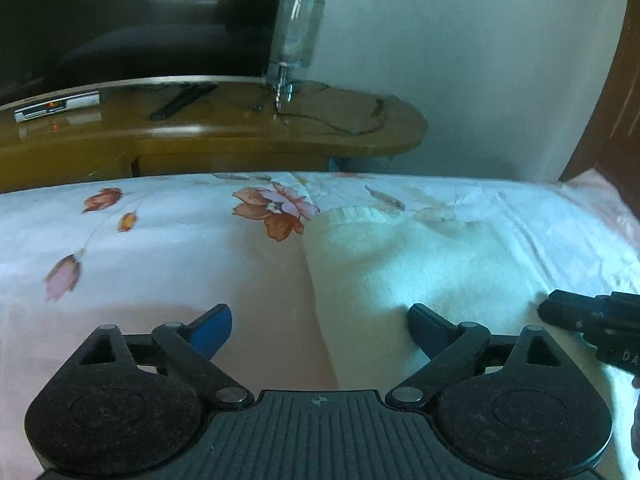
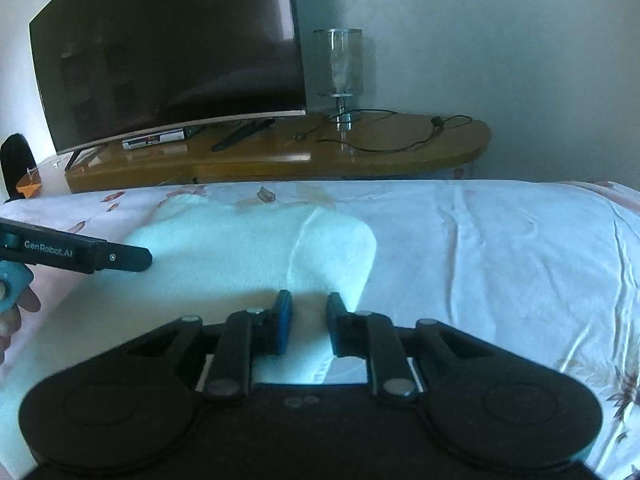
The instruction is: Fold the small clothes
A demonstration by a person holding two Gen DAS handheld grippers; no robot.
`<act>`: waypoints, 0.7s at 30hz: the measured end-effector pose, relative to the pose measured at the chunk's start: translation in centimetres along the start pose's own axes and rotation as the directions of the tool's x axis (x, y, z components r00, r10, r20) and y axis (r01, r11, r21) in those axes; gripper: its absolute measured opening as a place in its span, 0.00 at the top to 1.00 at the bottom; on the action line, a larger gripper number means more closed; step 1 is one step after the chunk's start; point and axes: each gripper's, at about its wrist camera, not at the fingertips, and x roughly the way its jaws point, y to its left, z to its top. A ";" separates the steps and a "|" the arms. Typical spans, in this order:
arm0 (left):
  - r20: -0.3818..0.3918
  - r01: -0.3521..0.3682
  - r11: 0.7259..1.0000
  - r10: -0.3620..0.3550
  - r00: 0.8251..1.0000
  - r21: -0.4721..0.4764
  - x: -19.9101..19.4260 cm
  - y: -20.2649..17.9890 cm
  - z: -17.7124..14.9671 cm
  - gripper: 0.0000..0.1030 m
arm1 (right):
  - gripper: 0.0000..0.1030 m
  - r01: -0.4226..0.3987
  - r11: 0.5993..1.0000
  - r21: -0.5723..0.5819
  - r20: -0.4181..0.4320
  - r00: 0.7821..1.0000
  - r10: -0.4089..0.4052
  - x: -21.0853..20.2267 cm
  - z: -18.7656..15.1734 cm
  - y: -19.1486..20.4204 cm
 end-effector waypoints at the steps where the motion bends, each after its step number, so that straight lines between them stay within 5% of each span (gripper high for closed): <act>1: 0.012 0.012 1.000 -0.012 1.000 0.009 -0.8 0.0 -0.3 0.08 | 0.78 0.001 1.000 0.000 0.003 1.000 -0.001 -0.7 0.3 0.1; 4: 0.001 0.045 0.997 -0.045 0.999 0.059 -2.6 -0.3 -2.2 0.08 | 0.71 -0.033 0.999 -0.004 0.062 0.998 0.033 -3.8 0.1 0.3; 8: 0.000 0.051 0.996 -0.051 0.999 0.070 -4.3 -0.6 -4.5 0.08 | 0.71 -0.040 0.998 -0.053 -0.013 0.999 0.040 -4.2 -2.1 1.7; 13: 0.005 0.011 0.989 -0.012 1.000 0.150 -7.9 -0.9 -8.2 0.08 | 0.71 0.002 1.000 -0.011 -0.008 1.000 -0.002 -7.7 -4.1 2.6; 18: 0.000 -0.006 0.993 0.006 1.000 0.116 -10.0 0.8 -10.7 0.08 | 0.68 0.004 0.999 -0.047 -0.060 0.998 -0.007 -9.0 -7.8 3.1; 21: 0.009 -0.056 0.991 0.056 0.998 0.120 -11.2 1.8 -11.0 0.08 | 0.64 0.000 0.997 0.080 -0.062 0.998 0.005 -9.8 -7.6 1.1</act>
